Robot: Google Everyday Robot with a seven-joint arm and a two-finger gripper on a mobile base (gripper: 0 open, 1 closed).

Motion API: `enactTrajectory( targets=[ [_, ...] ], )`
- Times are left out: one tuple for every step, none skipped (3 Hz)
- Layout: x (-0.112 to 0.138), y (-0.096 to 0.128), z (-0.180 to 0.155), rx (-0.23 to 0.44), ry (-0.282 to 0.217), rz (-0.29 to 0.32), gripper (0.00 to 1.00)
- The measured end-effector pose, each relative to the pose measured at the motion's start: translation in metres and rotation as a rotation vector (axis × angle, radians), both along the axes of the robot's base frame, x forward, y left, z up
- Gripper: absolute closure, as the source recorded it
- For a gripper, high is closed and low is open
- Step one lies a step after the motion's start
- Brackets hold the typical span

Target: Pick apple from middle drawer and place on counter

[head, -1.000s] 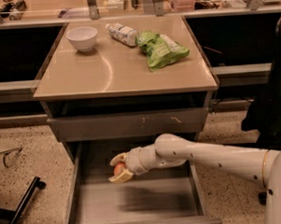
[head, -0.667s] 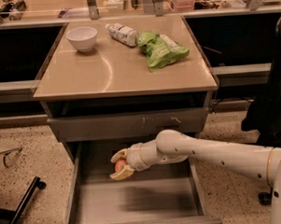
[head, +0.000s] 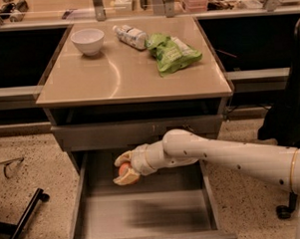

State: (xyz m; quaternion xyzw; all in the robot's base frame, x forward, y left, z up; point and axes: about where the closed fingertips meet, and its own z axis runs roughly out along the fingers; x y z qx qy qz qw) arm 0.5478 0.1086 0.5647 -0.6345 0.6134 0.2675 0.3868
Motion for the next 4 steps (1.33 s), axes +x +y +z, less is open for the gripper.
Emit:
enactTrajectory(
  targets=[
    [0.006, 0.026, 0.083, -0.048, -0.057, 0.032, 1.00],
    [0.016, 0.062, 0.196, -0.109, -0.177, 0.064, 1.00],
    [0.016, 0.062, 0.196, -0.109, -0.177, 0.064, 1.00],
    [0.017, 0.059, 0.234, -0.152, -0.234, 0.038, 1.00]
  ],
)
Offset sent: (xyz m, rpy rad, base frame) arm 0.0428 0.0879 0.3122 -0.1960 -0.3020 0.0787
